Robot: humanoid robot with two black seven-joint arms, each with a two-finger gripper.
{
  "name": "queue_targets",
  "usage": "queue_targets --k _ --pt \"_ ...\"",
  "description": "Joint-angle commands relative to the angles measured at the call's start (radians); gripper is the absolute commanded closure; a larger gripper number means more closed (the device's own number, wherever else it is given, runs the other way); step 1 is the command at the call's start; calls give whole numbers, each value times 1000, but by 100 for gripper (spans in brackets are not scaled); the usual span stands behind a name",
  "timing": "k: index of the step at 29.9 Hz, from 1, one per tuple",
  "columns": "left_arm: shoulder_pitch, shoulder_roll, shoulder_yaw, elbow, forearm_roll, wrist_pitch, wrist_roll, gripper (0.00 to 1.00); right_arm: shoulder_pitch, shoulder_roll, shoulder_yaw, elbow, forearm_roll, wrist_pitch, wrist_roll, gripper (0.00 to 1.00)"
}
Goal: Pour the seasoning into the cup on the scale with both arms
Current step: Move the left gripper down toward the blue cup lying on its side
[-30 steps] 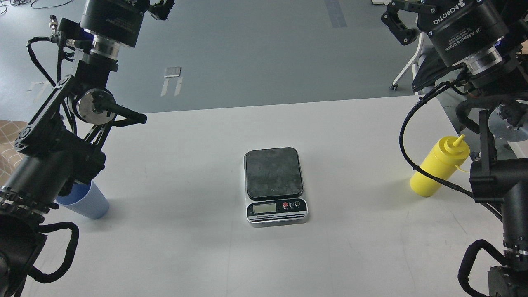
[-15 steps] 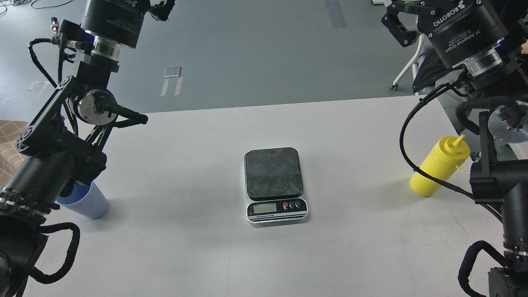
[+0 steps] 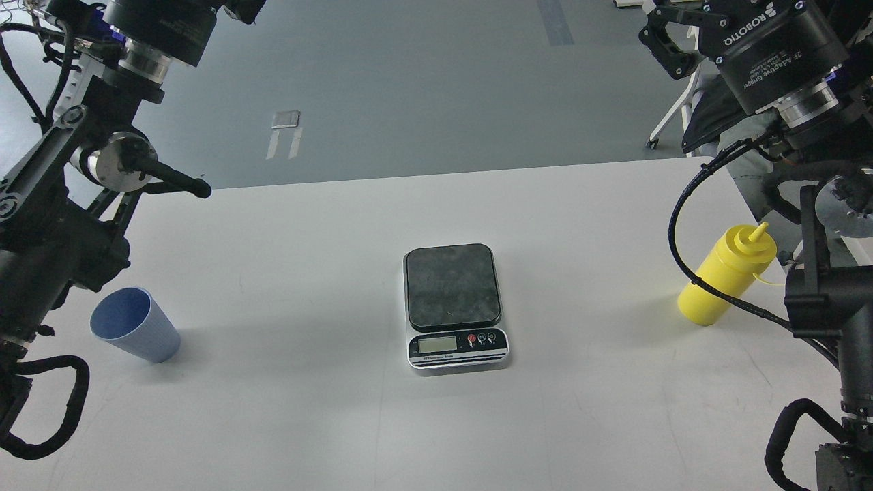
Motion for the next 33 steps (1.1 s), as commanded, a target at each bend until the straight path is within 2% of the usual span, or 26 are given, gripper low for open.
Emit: queue_targets --k 1,11,20,23,25,27,31,33 --pt "-11 118 6 -56 160 1 0 0 -7 -3 10 3 2 0 1 0" --pt "43 400 20 -249 383 -18 0 0 -15 -1 19 3 8 0 4 0" --pt "83 645 34 -260 622 -4 0 0 -21 3 24 3 13 0 6 0" --pt "129 713 77 -260 642 42 0 0 -23 3 24 2 15 0 6 0" --pt "152 770 124 -260 650 117 0 0 -23 3 26 2 15 0 6 0" --pt "167 866 233 -260 653 187 0 0 -27 3 33 2 15 0 6 0" --pt "167 943 405 -261 665 287 0 0 -27 5 36 0 15 0 6 0" --pt "167 983 524 -258 667 431 0 0 -29 5 38 0 15 0 6 0"
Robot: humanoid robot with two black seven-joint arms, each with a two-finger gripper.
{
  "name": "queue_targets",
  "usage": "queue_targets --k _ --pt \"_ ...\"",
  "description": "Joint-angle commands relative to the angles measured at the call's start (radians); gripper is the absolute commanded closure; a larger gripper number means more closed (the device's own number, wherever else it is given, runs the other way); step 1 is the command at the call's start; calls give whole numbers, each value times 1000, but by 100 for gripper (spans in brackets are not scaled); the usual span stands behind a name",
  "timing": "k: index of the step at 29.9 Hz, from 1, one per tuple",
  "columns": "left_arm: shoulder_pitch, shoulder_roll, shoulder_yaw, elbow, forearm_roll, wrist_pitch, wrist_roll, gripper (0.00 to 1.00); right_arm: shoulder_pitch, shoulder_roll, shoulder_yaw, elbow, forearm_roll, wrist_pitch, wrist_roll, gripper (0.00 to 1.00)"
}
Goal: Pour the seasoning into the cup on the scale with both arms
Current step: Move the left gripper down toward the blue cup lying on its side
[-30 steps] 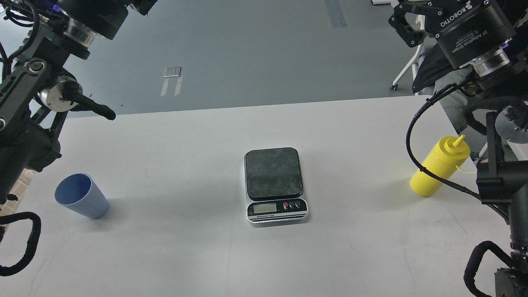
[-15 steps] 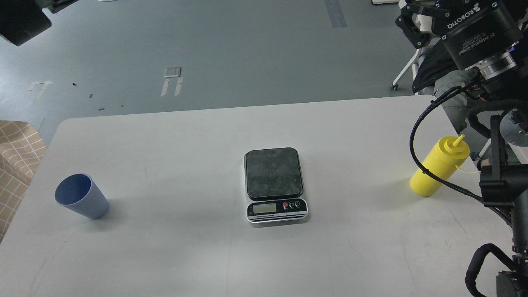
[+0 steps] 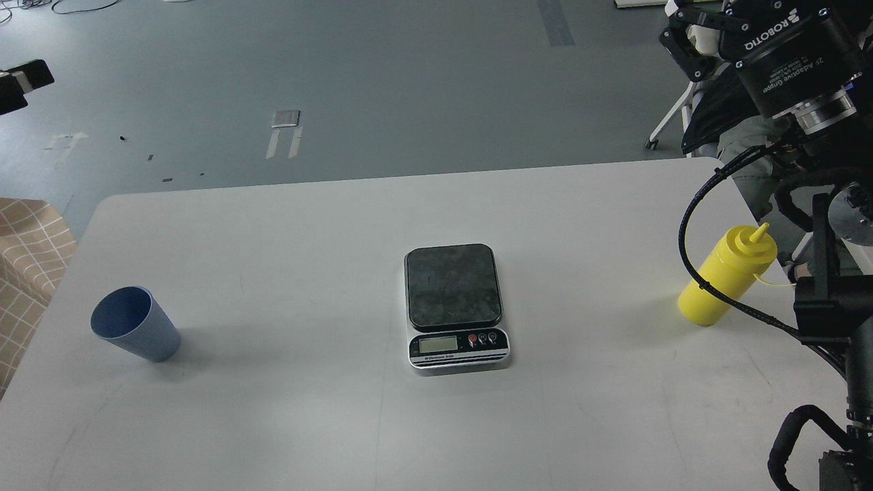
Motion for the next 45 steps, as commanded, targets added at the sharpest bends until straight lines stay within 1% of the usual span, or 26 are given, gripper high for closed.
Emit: queue_targets --k 1,2,3,4,5,10,13,24,27,34,37,41,45 --pt "1 65 182 3 3 191 0 0 -1 0 2 0 0 0 0 0" --pt "1 82 243 1 3 257 0 0 -4 2 2 -2 0 0 0 0" --pt "1 82 244 1 3 257 0 0 -5 2 2 -2 0 0 0 0" --pt "1 89 286 1 3 306 0 0 -11 2 2 -2 0 0 0 0" --pt "-1 97 319 0 3 329 0 0 -14 2 2 -2 0 0 0 0" --pt "2 134 380 -46 0 330 0 0 -26 3 2 1 0 0 0 0" --pt "2 133 455 -77 0 340 0 0 -31 3 0 3 0 0 0 0" --pt "11 38 520 -69 -1 346 0 0 -38 2 2 7 0 0 0 0" --pt "18 -7 561 -34 -1 348 0 0 -44 0 4 9 0 0 0 0" --pt "22 -71 601 56 -3 348 0 0 -49 -3 10 10 0 0 0 0" --pt "22 -85 610 75 -3 348 0 0 -52 -1 10 10 0 0 0 0" --pt "22 -117 633 130 -5 348 0 0 -52 -1 8 9 0 0 0 0" --pt "34 -127 658 139 -8 351 0 0 -52 0 8 6 0 0 0 0"
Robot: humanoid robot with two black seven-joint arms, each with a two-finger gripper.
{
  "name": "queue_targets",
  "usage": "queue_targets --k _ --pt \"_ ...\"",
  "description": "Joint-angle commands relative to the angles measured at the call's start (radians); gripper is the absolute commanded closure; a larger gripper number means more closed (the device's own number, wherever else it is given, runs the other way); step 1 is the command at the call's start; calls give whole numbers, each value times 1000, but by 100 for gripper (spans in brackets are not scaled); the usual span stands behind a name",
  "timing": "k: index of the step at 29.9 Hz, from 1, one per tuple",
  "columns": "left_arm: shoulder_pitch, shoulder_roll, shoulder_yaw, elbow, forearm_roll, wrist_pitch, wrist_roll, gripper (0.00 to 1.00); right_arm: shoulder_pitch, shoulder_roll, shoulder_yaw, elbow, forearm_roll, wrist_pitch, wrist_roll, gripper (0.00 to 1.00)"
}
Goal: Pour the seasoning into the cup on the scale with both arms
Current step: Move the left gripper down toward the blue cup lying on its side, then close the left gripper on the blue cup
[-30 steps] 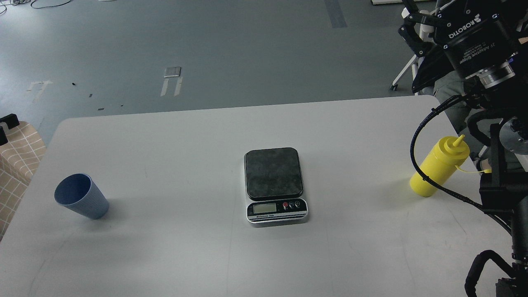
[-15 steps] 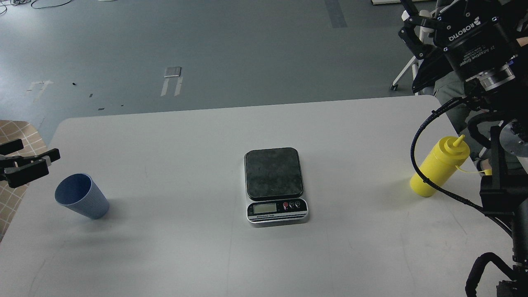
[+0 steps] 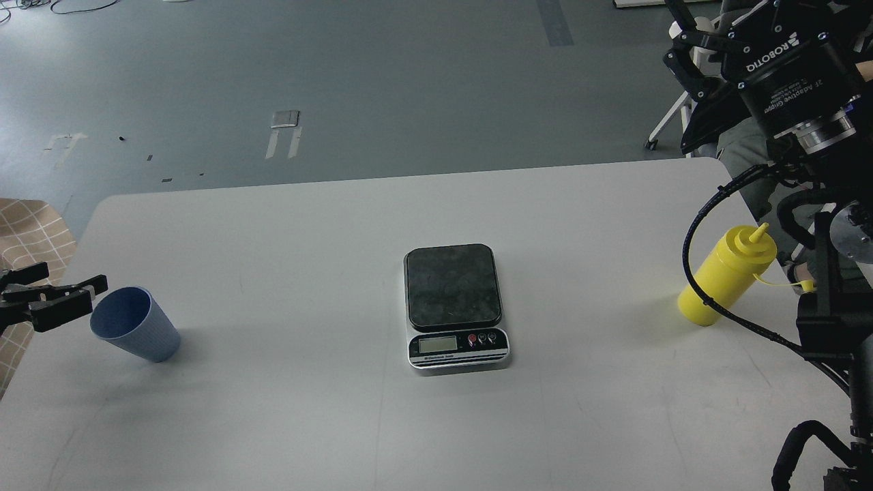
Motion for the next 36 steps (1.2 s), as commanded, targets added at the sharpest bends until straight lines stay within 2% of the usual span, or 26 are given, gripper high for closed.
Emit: queue_targets --k 1,21,23,27,32,34,36 --pt "11 -7 18 8 -3 3 0 0 0 1 -2 -5 0 0 0 0" --pt "25 -69 19 29 -9 0 0 1 -2 -6 0 -2 -2 0 0 0" --pt "28 -69 19 29 -9 -3 0 5 -3 -6 0 0 0 0 0 0" --pt "31 -70 19 29 -9 -2 0 21 -5 -6 0 0 0 0 0 0" --pt "31 -75 19 31 -7 -2 0 22 -6 -6 0 1 0 0 0 0" --pt "32 -76 19 29 -6 -2 0 27 -6 -6 -2 1 -2 0 0 0" --pt "32 -83 21 29 -4 -2 0 28 -8 -6 0 3 0 0 0 0"
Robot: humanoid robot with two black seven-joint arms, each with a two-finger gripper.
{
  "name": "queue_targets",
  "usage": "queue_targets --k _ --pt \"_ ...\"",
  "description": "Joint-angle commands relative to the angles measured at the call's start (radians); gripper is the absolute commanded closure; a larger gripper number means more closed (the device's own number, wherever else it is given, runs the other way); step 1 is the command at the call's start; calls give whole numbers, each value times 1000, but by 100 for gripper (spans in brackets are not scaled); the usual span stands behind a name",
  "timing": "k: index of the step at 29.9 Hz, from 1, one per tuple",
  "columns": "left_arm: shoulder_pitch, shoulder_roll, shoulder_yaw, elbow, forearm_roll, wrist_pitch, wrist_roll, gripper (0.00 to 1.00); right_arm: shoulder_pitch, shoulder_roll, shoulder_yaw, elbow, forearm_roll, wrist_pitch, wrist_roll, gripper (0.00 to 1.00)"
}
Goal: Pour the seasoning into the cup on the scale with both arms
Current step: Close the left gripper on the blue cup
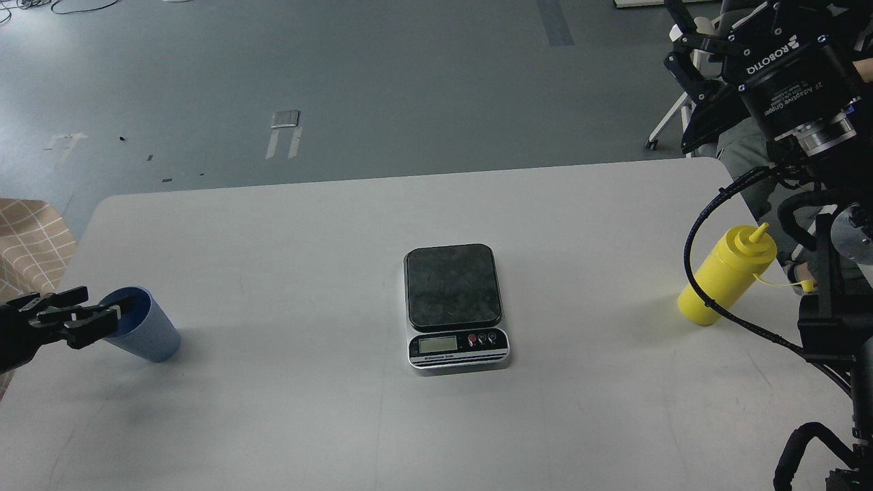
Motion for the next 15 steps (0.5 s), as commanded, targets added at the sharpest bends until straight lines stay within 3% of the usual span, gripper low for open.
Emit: queue_targets --k 1,5,8,10,12,15 --pt "0 -6 1 -1 2 1 0 28 -2 0 0 1 1 0 0 0" --pt "2 -11 5 1 4 1 0 29 -2 0 -2 1 -1 0 0 0" --pt "5 -17 5 1 2 -1 0 37 -2 0 -2 0 -1 0 0 0" --pt "16 -20 5 1 5 1 0 47 -2 0 0 0 -1 0 0 0" --pt "23 -20 5 1 8 1 0 75 -2 0 -2 0 -1 0 0 0" --pt "25 -20 5 -1 11 1 0 83 -3 0 -2 -2 -1 0 0 0"
